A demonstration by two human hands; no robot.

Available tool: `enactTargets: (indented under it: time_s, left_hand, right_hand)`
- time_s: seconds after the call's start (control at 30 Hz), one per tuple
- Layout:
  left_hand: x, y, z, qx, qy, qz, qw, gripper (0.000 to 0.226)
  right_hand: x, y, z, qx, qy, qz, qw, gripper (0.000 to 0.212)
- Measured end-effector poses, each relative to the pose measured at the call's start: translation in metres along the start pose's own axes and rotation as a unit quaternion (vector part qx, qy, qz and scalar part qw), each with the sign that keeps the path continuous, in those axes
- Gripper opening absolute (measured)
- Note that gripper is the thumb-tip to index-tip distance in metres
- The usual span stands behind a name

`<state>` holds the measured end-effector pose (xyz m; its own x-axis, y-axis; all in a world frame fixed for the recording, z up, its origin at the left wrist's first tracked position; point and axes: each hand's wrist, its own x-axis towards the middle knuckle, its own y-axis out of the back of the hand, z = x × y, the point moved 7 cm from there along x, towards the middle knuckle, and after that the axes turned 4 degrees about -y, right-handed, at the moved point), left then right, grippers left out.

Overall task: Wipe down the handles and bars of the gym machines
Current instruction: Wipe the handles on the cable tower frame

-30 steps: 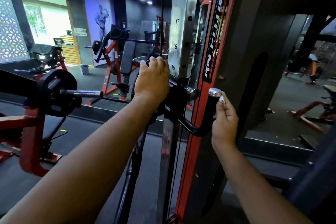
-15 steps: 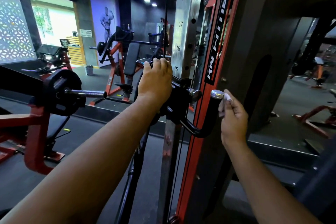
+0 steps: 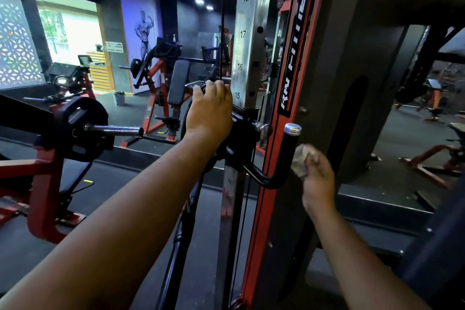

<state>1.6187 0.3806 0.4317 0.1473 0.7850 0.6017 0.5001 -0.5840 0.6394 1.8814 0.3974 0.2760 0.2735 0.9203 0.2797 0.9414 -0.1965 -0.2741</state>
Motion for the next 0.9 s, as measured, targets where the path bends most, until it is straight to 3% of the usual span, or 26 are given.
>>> enactTargets:
  time_s: [0.07, 0.17, 0.27, 0.4, 0.67, 0.9]
  left_hand:
    - [0.000, -0.001, 0.000, -0.001, 0.000, -0.003, 1.000, 0.075]
    - [0.000, 0.000, 0.000, 0.000, 0.000, 0.002, 1.000, 0.076]
    - [0.000, 0.000, -0.001, 0.004, 0.000, 0.001, 1.000, 0.078]
    - [-0.001, 0.000, 0.001, 0.006, -0.004, 0.004, 1.000, 0.078]
    - [-0.001, 0.000, 0.000, 0.010, -0.007, 0.012, 1.000, 0.078]
    - [0.000, -0.003, -0.001, -0.003, -0.006, 0.016, 1.000, 0.075]
  right_hand:
    - [0.002, -0.023, -0.027, 0.025, 0.010, -0.041, 0.999, 0.031]
    - [-0.009, -0.048, -0.029, -0.030, -0.009, -0.121, 0.992, 0.063]
    - [-0.019, -0.045, -0.016, -0.084, -0.005, -0.123, 0.989, 0.070]
    - [-0.030, -0.037, 0.012, -0.126, -0.027, -0.146, 0.981, 0.097]
    - [0.001, -0.060, -0.045, -0.036, 0.016, -0.177, 0.983, 0.094]
    - [-0.030, -0.036, 0.039, -0.110, -0.032, -0.172, 0.978, 0.086]
